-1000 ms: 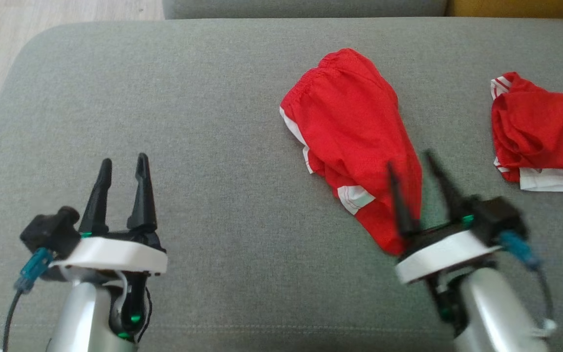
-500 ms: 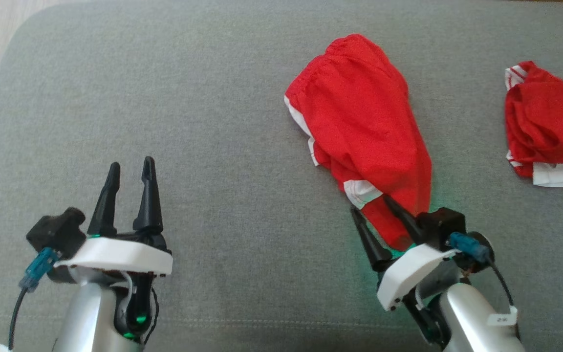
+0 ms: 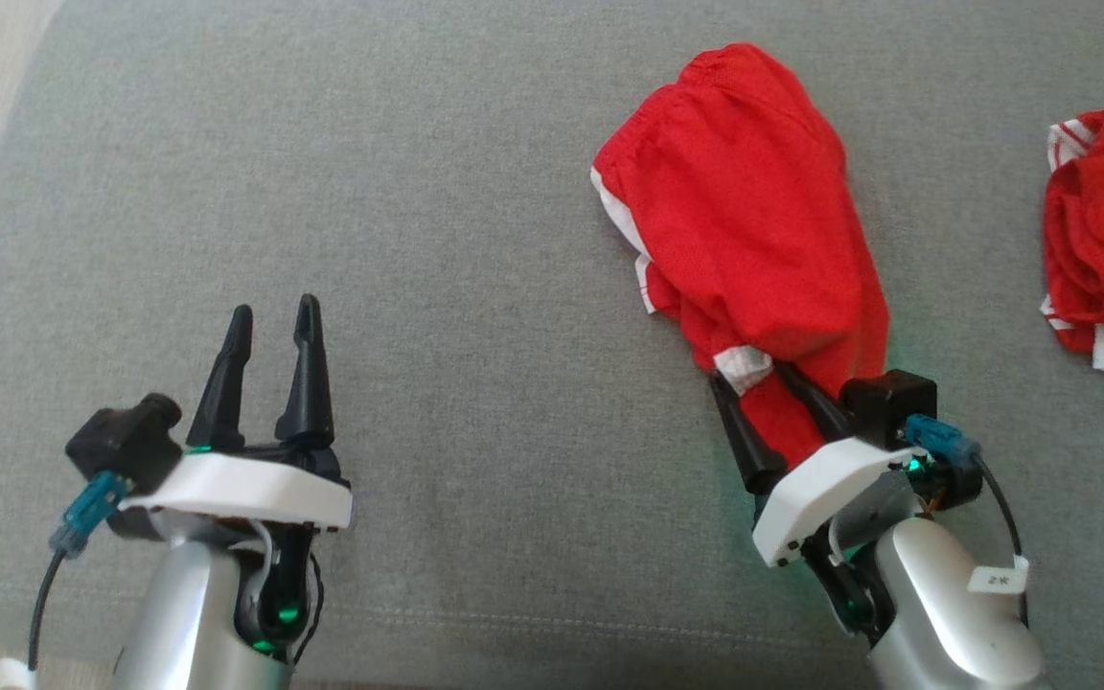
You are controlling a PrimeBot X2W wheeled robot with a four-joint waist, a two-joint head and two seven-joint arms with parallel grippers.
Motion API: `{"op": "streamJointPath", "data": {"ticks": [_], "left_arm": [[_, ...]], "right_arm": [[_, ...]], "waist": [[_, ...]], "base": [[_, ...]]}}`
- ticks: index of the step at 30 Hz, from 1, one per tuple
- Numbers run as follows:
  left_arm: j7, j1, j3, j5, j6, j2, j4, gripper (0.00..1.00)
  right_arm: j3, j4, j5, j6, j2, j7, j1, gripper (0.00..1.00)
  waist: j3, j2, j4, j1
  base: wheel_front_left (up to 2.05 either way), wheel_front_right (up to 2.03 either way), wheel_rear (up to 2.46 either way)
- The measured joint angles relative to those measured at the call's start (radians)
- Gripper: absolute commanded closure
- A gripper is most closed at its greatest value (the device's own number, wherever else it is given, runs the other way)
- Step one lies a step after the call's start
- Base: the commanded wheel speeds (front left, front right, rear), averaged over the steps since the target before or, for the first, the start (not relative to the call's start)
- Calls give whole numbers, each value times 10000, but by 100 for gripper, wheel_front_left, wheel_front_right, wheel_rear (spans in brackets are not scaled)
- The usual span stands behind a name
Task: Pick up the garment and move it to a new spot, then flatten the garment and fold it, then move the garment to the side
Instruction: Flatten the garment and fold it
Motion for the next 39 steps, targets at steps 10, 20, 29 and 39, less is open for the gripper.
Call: {"op": "streamJointPath", "data": {"ticks": [10,20,29,39], "left_arm": [[0,-187,-100,-8,38,-2,17,0],[0,-151,-98,-105,40,-2,180,0],[0,-28,-251,-357,140,-2,219,0],[0,535,-466,-610,345,8,128,0]], "right_arm": [[157,539,-205,0,0,-23,-454,100],[-142,-527,-1429,0,-44,-90,-454,100],[-290,-1467,-2888,0,-1290,-127,-2773,100],[3122,-675,-3971,0,-2226,-2134,-5188,100]], "waist": [[126,0,42,0],[-448,0,-245,0],[-1242,0,-336,0],[-1671,0,-122,0]], "base": [[0,0,0],[0,0,0],[0,0,0],[0,0,0]]}}
